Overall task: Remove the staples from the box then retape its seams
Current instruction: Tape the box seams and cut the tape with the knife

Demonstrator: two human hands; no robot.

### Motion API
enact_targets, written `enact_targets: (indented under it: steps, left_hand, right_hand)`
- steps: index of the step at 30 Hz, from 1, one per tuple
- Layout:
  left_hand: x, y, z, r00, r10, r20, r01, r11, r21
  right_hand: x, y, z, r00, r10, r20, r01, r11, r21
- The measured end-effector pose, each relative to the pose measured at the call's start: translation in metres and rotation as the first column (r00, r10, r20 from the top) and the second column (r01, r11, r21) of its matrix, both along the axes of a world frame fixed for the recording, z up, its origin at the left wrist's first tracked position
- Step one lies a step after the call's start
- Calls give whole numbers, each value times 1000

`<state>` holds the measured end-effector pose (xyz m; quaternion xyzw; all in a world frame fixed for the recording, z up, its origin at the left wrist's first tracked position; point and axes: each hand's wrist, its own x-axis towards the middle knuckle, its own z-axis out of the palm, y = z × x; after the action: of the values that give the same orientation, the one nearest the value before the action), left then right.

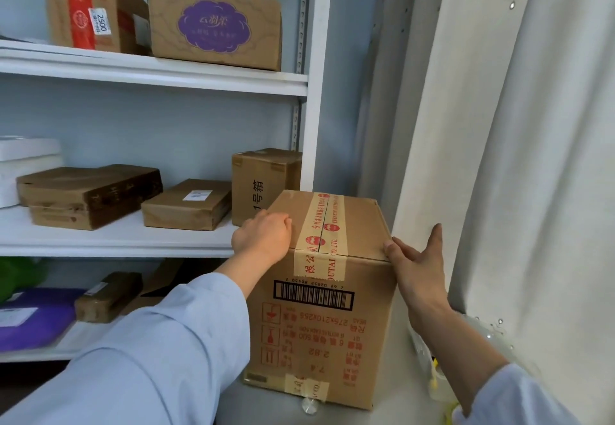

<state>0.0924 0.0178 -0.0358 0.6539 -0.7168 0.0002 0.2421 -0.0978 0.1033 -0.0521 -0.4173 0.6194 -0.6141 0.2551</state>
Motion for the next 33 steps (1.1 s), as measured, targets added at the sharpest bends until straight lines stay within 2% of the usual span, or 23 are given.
enact_targets:
  steps: [4, 9, 14, 20, 25, 28, 30, 33]
  left_hand:
    - [0, -3, 6, 999, 41, 24, -42, 998, 36]
    - [-9, 4, 9, 989, 37, 146, -44, 998, 44]
    - [5, 7, 9, 995, 22, 93, -35, 991, 133]
    - [-3, 16, 38, 1000, 19, -2, -18, 992, 128]
    - [-19, 35, 4, 997, -31, 70, 24, 995, 100]
    - [-21, 39, 8, 993, -71, 99, 64, 995, 75]
    - [-23, 43, 14, 982, -135, 129, 127, 990, 66]
    - [-45, 55, 22, 918, -392, -62, 393, 919, 6]
  right_hand:
    - [-1, -5, 2, 1000, -13, -1, 13, 1000, 25]
    - [-9, -4, 4, 998, -68, 13, 67, 997, 36]
    - [4, -1, 17, 998, -9, -60, 11, 999, 31]
    - [-9, -2, 52, 998, -35, -57, 36, 999, 14]
    - [-18, 27, 22, 993, -70, -90, 80, 991, 104]
    - [-29, 39, 18, 994, -71, 78, 68, 997, 37]
    - [-35, 42, 29, 987, -80, 136, 87, 995, -46]
    - [-39, 54, 51, 985, -80, 151, 103, 983, -151]
